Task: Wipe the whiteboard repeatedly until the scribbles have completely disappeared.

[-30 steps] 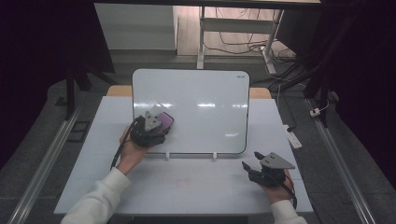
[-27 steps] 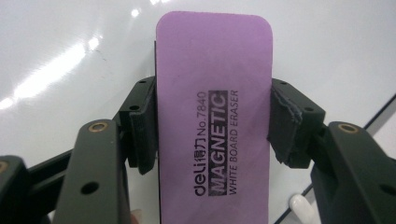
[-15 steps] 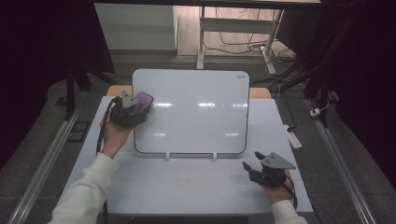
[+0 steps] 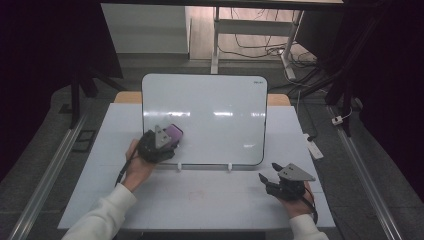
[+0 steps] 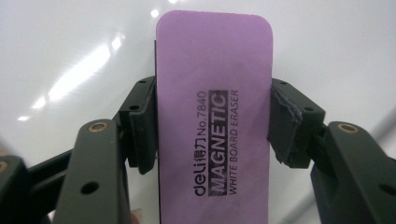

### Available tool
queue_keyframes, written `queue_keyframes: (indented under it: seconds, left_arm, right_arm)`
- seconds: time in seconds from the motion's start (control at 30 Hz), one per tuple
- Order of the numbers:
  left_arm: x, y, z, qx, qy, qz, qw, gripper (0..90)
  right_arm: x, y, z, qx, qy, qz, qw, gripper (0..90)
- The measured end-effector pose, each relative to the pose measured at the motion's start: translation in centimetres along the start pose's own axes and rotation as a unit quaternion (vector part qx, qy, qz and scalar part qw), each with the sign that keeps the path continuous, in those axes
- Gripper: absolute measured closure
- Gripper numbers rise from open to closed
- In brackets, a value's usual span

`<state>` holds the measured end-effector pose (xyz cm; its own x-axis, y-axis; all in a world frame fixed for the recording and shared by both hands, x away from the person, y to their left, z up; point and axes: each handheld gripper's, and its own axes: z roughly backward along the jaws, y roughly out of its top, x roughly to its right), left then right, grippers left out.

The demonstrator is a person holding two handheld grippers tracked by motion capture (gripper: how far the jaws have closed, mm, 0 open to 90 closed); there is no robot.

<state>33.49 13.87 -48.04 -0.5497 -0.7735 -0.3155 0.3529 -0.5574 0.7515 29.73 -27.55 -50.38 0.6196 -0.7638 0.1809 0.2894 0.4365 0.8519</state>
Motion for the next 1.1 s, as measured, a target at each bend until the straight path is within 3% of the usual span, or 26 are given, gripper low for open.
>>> queue_keyframes:
  seconds: [0.1,0.17,0.23,0.47,0.6,0.7,0.8,0.87,1.1]
  left_arm:
    - [0.5,-0.3,0.0,0.0,-0.008,0.0,1.0,40.6]
    - [0.1,-0.3,0.0,0.001,-0.016,0.007,0.9998,40.6]
    - [-0.3,-0.1,0.1,0.005,-0.011,0.01,0.9999,40.6]
    - [-4.1,1.7,0.7,0.022,0.018,0.05,0.9984,40.6]
    - [-6.1,2.9,0.9,0.031,0.035,0.073,0.9962,40.6]
    - [-6.8,3.3,0.9,0.035,0.031,0.088,0.995,40.6]
    - [-6.3,3.2,0.8,0.032,0.04,0.074,0.996,40.6]
    - [-5.6,3.0,0.7,0.03,0.029,0.072,0.9965,40.6]
    - [-1.3,1.4,-0.1,0.02,-0.009,0.038,0.999,40.6]
  right_arm:
    - [0.0,0.0,0.0,0.0,-0.001,0.0,1.0,37.1]
    - [0.0,0.0,0.0,0.0,-0.001,0.0,1.0,37.1]
    - [0.0,0.0,0.1,0.0,-0.001,0.0,1.0,37.1]
    - [0.1,-0.1,0.1,0.001,-0.002,-0.002,1.0,37.1]
    - [0.1,-0.1,0.1,0.0,-0.002,-0.002,1.0,37.0]
    - [0.2,-0.1,0.1,0.001,-0.003,-0.001,1.0,37.1]
    - [0.2,-0.1,0.1,0.0,-0.003,-0.002,1.0,37.1]
    - [0.2,-0.1,0.0,0.0,-0.002,-0.002,1.0,37.1]
    - [0.1,-0.1,0.0,0.0,-0.001,0.0,1.0,37.1]
